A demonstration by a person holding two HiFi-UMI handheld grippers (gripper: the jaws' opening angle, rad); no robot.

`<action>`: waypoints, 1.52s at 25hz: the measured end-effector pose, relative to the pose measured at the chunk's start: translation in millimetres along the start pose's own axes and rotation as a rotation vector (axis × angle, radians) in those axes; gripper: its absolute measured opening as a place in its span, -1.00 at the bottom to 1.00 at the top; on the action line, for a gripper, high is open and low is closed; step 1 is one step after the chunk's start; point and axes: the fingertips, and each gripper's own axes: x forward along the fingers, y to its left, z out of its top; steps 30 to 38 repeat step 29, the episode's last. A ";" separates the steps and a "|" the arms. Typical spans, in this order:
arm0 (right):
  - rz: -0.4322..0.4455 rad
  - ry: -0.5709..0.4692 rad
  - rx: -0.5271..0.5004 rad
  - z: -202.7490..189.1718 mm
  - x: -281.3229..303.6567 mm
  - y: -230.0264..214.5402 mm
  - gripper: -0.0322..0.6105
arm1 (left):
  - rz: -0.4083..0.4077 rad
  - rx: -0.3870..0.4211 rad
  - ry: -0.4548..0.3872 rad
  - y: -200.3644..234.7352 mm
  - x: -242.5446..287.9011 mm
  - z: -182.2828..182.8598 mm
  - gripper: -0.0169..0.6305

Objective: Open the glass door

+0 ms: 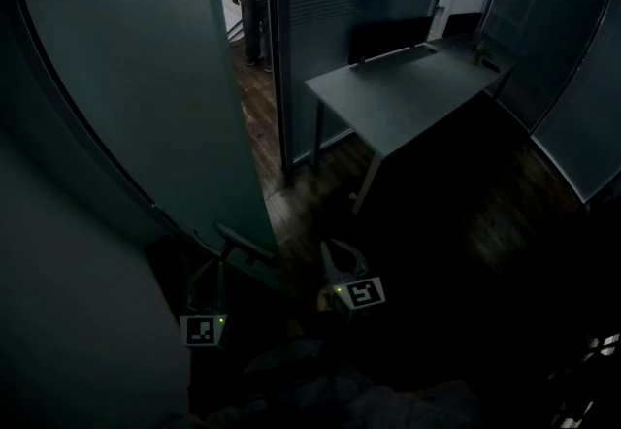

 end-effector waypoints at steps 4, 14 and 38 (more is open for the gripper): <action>0.003 0.011 -0.012 -0.9 0.9 0.7 -0.89 | 0.001 0.001 0.005 1.0 0.3 -0.6 -0.94; 0.003 0.019 -0.009 -2.2 2.5 2.2 -0.89 | -0.003 0.011 0.018 0.9 2.2 -3.8 -0.94; -0.001 0.022 0.001 -5.3 2.9 -4.8 -0.89 | -0.012 0.028 0.015 -4.9 9.3 -2.6 -0.94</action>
